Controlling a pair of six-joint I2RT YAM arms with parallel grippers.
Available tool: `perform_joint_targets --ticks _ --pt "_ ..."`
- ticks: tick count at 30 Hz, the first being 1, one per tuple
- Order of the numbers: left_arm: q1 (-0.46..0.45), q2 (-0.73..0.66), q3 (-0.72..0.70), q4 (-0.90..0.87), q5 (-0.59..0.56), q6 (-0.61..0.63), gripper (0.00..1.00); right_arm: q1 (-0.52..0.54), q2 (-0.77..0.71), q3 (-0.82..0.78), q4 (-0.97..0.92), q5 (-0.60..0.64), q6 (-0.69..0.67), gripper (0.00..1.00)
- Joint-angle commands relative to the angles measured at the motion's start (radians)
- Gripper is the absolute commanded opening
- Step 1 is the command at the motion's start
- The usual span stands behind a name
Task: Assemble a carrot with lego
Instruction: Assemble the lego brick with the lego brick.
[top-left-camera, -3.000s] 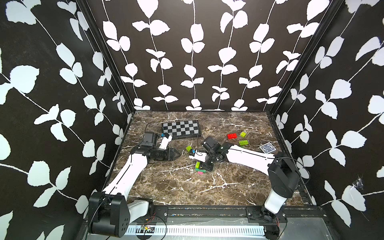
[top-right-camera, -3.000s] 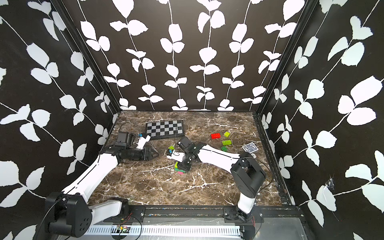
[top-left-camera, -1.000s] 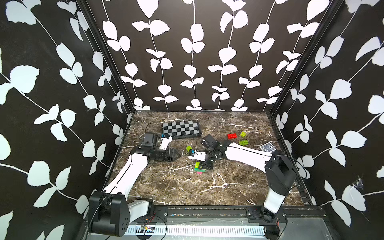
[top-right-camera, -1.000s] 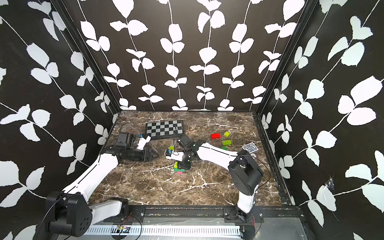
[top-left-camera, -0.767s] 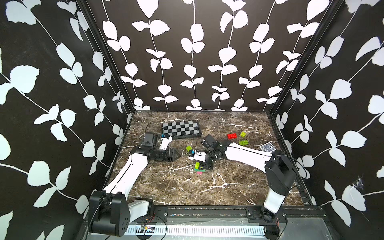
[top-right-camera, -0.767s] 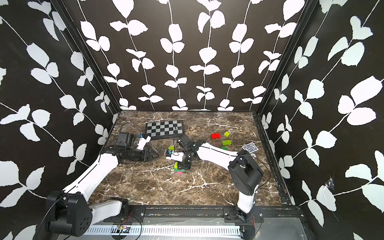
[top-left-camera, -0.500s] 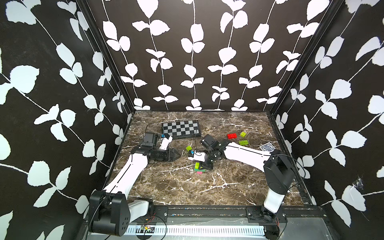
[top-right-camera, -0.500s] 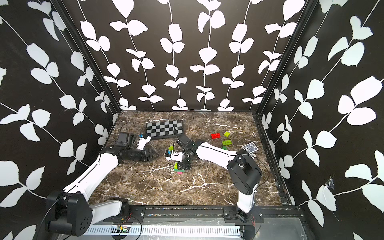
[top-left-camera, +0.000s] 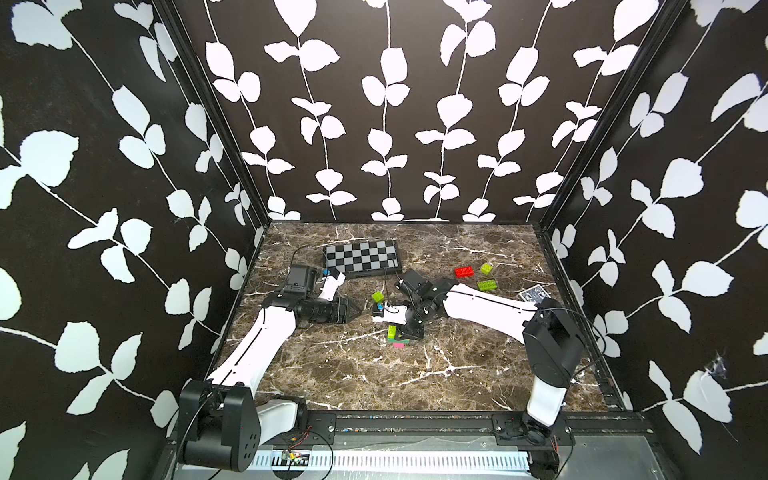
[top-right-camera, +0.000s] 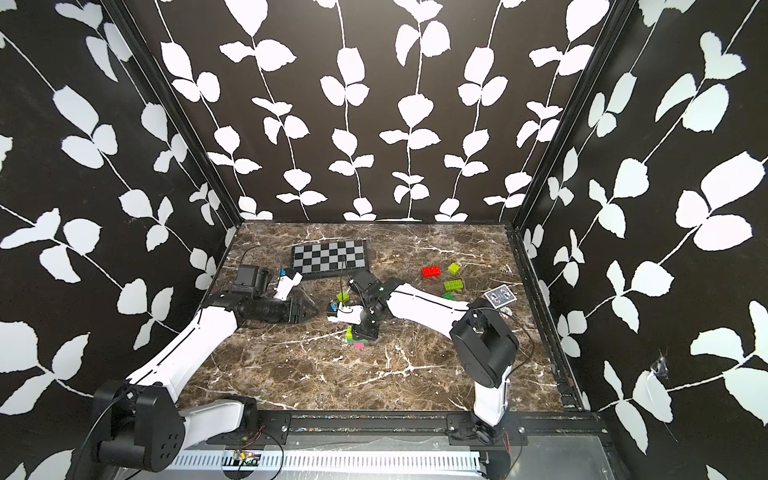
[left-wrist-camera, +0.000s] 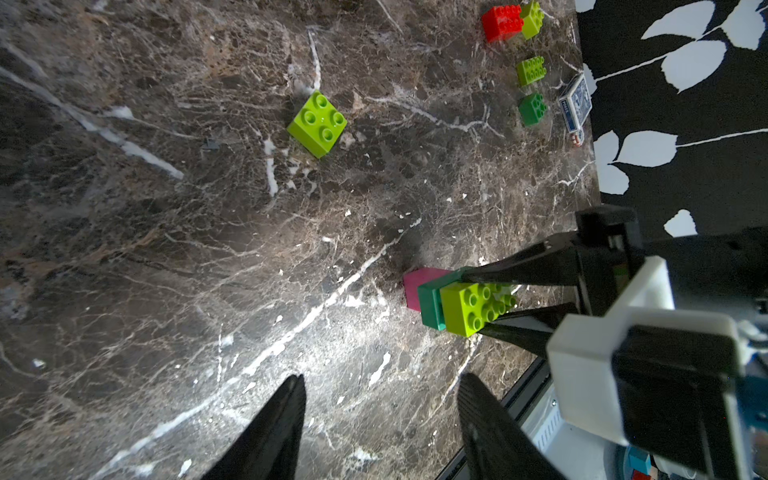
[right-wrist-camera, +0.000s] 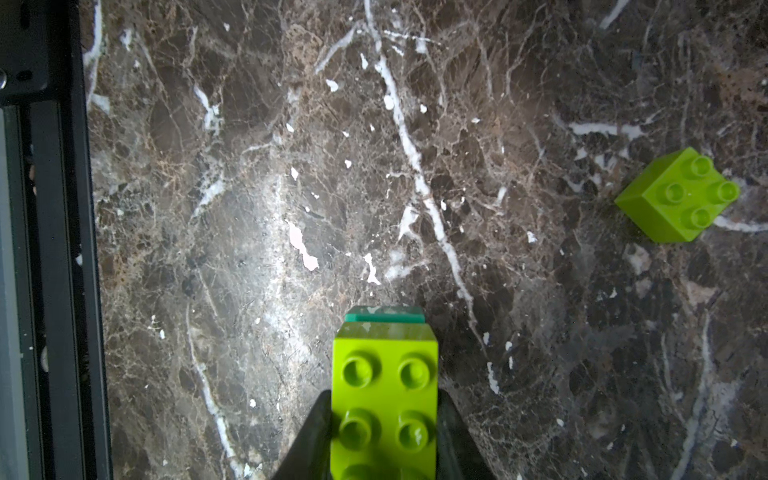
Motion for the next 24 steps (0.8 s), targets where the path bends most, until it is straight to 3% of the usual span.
perform_joint_targets --ticks 1,24 --pt "0.002 -0.007 -0.017 0.0 0.017 0.018 0.61 0.008 0.025 0.034 -0.047 0.016 -0.028 0.23" --pt "0.002 -0.007 -0.023 -0.001 0.014 0.024 0.61 0.027 0.13 0.089 -0.196 0.115 -0.04 0.22"
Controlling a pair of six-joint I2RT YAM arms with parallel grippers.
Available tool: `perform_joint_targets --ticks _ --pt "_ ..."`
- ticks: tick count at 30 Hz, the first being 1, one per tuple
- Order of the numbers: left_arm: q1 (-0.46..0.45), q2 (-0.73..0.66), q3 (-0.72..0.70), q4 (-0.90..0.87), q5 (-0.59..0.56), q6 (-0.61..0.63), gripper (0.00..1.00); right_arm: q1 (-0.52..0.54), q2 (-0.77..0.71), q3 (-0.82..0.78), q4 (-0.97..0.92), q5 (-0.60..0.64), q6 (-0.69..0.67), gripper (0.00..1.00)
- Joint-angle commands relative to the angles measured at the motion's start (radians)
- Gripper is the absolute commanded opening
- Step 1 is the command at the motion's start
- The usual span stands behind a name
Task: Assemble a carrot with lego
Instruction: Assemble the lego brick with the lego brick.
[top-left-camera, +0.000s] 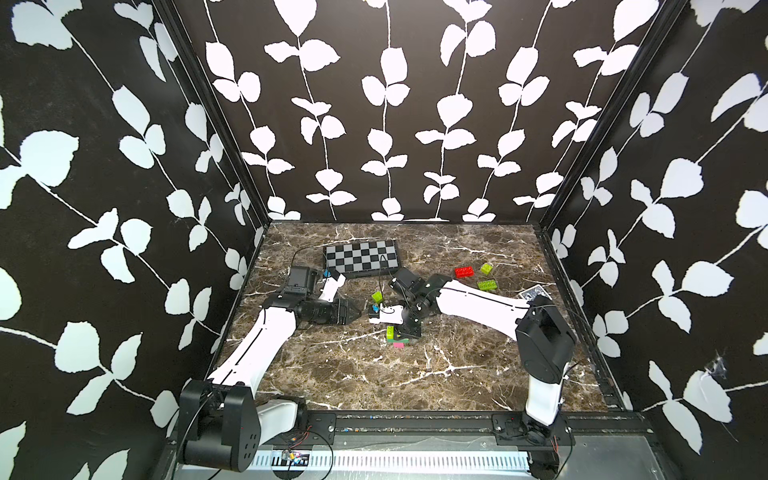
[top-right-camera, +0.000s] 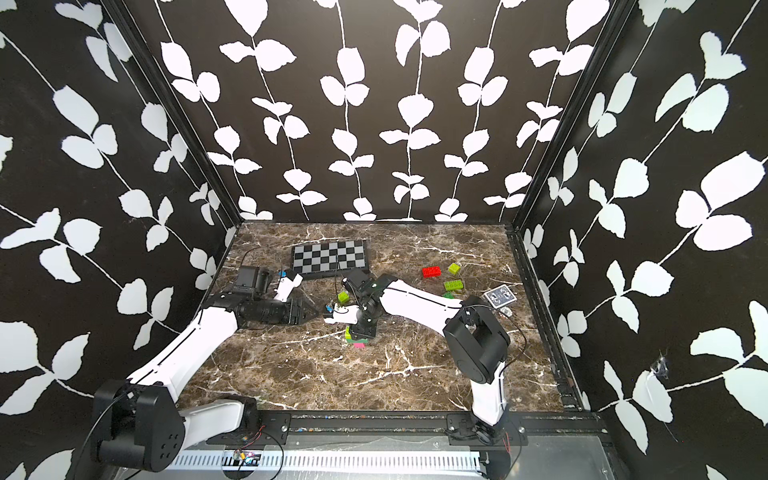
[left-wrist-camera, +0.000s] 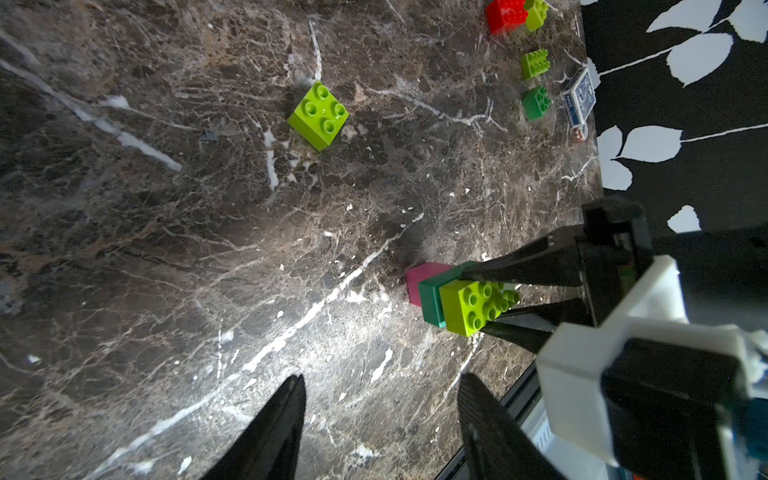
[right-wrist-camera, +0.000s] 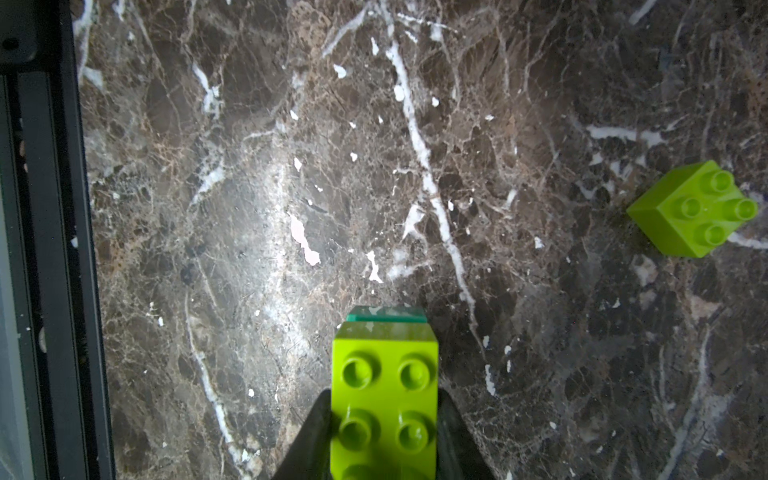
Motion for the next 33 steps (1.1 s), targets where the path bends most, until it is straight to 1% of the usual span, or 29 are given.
perform_joint_targets --ticks 1,7,12,23,26,29,33 --pt "0.002 -0.007 -0.012 -0.002 0.015 0.016 0.61 0.01 0.076 -0.005 -0.097 0.071 -0.002 0.22" --pt "0.002 -0.008 -0.015 -0.001 0.013 0.018 0.61 0.011 0.085 0.0 -0.084 0.06 -0.027 0.22" --pt "0.003 -0.009 -0.015 -0.003 0.009 0.021 0.61 0.011 0.122 0.017 -0.124 0.088 -0.048 0.21" --pt "0.002 0.005 -0.005 -0.004 0.007 0.022 0.61 0.01 0.156 -0.044 -0.1 0.099 -0.022 0.19" --pt "0.002 0.007 -0.001 -0.004 0.005 0.022 0.61 -0.009 0.156 -0.108 -0.028 0.06 -0.008 0.17" --pt "0.002 0.011 0.001 -0.003 0.001 0.021 0.61 -0.015 0.137 -0.13 0.036 0.022 0.014 0.17" --pt "0.002 0.013 0.01 -0.006 0.003 0.018 0.61 -0.015 0.148 -0.13 0.037 0.017 0.014 0.17"
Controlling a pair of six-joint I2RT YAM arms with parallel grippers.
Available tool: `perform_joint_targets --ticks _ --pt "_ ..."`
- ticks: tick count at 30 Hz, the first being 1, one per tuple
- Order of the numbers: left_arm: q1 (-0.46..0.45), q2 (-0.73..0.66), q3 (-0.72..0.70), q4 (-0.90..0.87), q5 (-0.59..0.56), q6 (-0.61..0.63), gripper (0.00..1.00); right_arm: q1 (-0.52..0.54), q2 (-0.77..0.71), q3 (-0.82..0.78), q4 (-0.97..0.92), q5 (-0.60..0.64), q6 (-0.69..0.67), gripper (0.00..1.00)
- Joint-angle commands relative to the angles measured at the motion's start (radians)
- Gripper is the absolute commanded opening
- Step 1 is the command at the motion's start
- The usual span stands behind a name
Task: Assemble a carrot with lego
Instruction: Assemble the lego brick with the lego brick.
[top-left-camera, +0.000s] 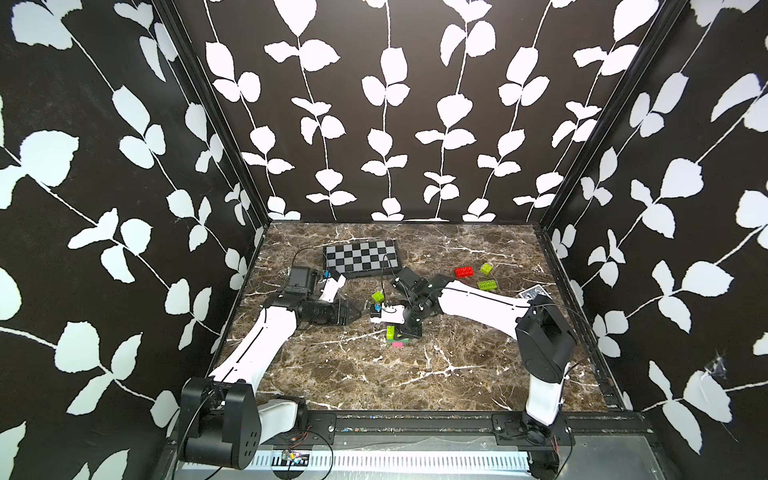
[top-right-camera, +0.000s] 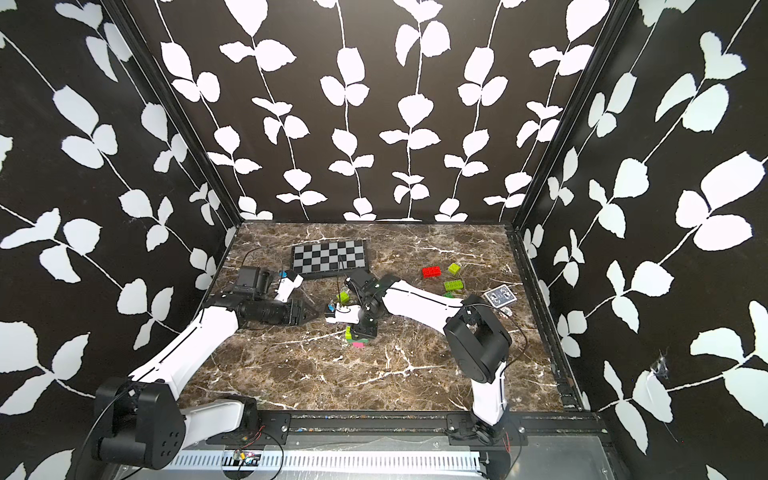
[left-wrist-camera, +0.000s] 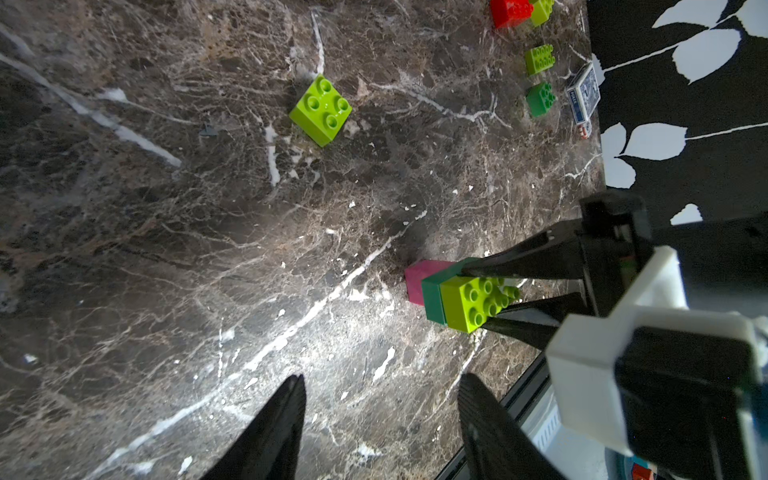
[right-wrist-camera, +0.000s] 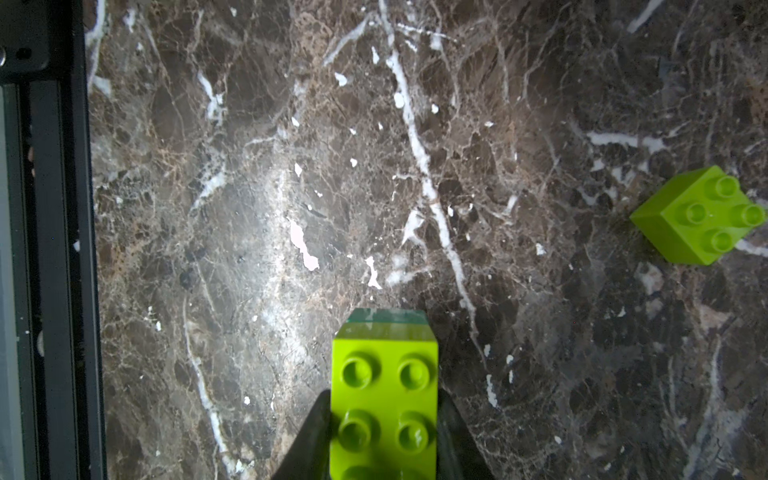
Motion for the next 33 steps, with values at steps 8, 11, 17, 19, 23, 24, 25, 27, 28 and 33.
perform_joint_targets --ticks 8,11,17,19,23,24,25,27,28,33 --pt "0.002 -0.017 0.017 -0.012 0.001 0.006 0.61 -0.003 0.098 -0.087 -0.011 0.088 0.027 0.21" --pt "0.003 -0.021 0.026 -0.012 0.002 0.0 0.61 -0.007 0.035 -0.121 0.032 0.068 0.034 0.26" --pt "0.002 -0.031 0.039 -0.015 0.007 -0.01 0.61 -0.007 -0.026 -0.109 0.125 0.024 0.044 0.25" --pt "0.002 -0.038 0.039 -0.016 0.009 -0.011 0.61 -0.008 -0.009 -0.115 0.126 0.02 0.045 0.24" --pt "0.002 -0.047 0.036 -0.007 0.009 -0.018 0.61 -0.007 0.003 -0.213 0.215 0.004 0.088 0.23" --pt "0.001 -0.047 0.033 -0.002 0.012 -0.022 0.61 -0.007 -0.003 -0.248 0.256 0.001 0.101 0.22" --pt "0.001 -0.043 0.032 0.003 0.012 -0.023 0.61 -0.008 -0.007 -0.282 0.299 0.0 0.114 0.22" --pt "0.002 -0.031 0.038 0.005 0.014 -0.022 0.61 -0.007 -0.003 -0.309 0.327 0.005 0.128 0.21" --pt "0.001 -0.024 0.041 0.005 0.016 -0.021 0.61 -0.008 0.005 -0.309 0.326 0.007 0.13 0.21" --pt "0.001 -0.008 0.051 0.012 0.023 -0.023 0.61 -0.008 0.029 -0.271 0.26 0.042 0.107 0.21"
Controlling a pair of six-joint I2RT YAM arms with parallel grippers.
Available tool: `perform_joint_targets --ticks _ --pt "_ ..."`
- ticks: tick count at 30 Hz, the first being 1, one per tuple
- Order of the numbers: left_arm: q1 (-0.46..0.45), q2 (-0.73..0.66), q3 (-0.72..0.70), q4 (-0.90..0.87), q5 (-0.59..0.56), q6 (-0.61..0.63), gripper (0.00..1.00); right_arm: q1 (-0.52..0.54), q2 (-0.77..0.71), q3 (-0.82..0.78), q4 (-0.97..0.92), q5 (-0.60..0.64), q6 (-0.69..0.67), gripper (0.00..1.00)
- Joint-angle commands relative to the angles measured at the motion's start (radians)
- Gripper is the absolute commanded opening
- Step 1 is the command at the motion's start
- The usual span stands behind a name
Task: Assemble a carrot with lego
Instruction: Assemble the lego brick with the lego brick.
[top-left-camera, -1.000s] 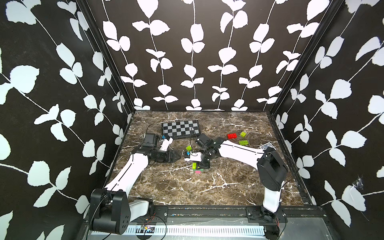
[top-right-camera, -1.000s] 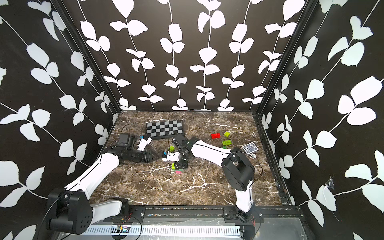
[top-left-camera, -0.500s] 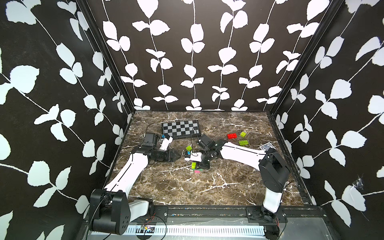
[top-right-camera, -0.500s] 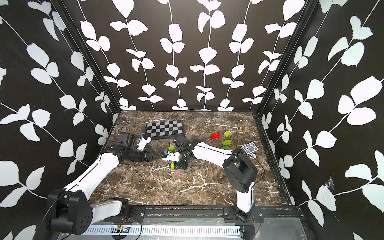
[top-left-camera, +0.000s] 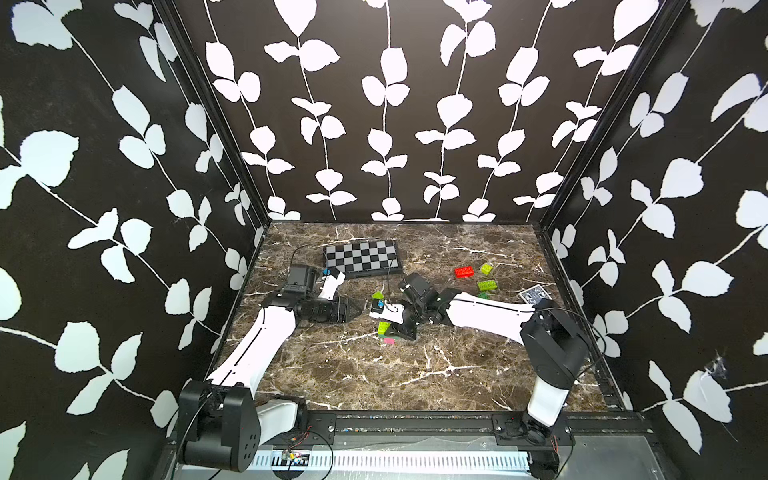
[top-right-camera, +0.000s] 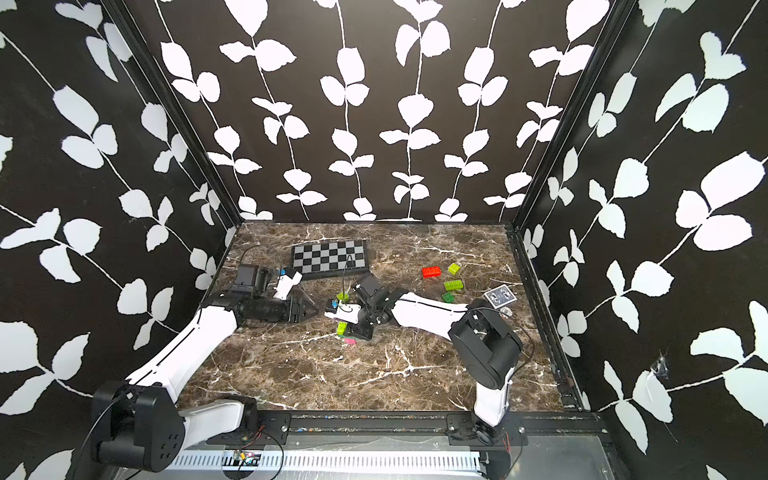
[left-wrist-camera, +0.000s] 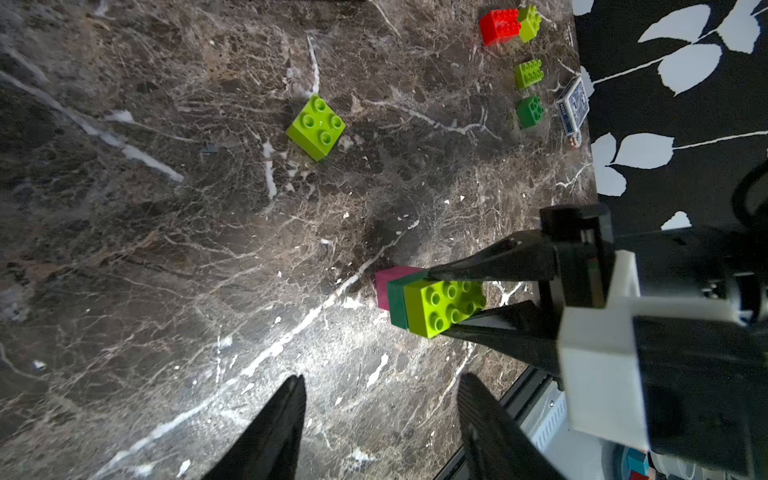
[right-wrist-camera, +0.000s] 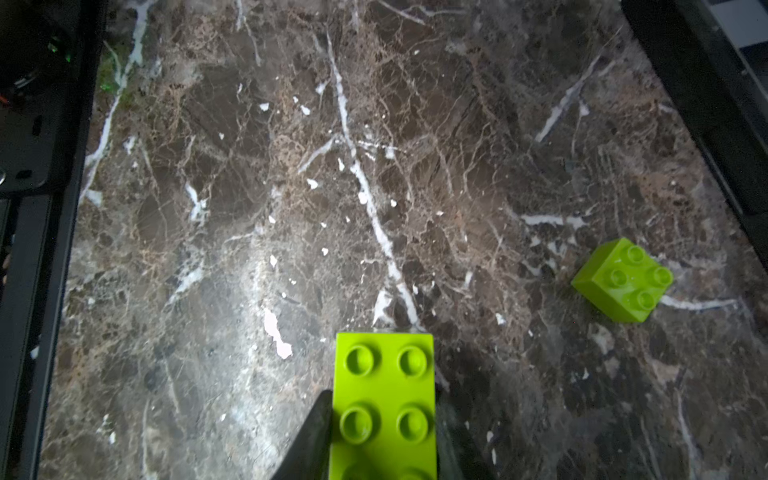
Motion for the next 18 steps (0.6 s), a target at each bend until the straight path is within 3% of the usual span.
perform_joint_targets --ticks 1,9,18 --pt "0.001 -0.001 0.025 0.018 0.019 -0.009 0.61 0.002 0.109 -0.063 -0.14 0.117 -0.002 0.2" --pt "0.001 -0.016 0.019 0.021 0.018 -0.013 0.61 0.01 0.12 -0.149 -0.095 0.122 0.03 0.19" --pt "0.001 -0.03 0.033 0.013 0.02 -0.015 0.61 0.001 0.02 -0.022 -0.189 0.138 0.022 0.24"
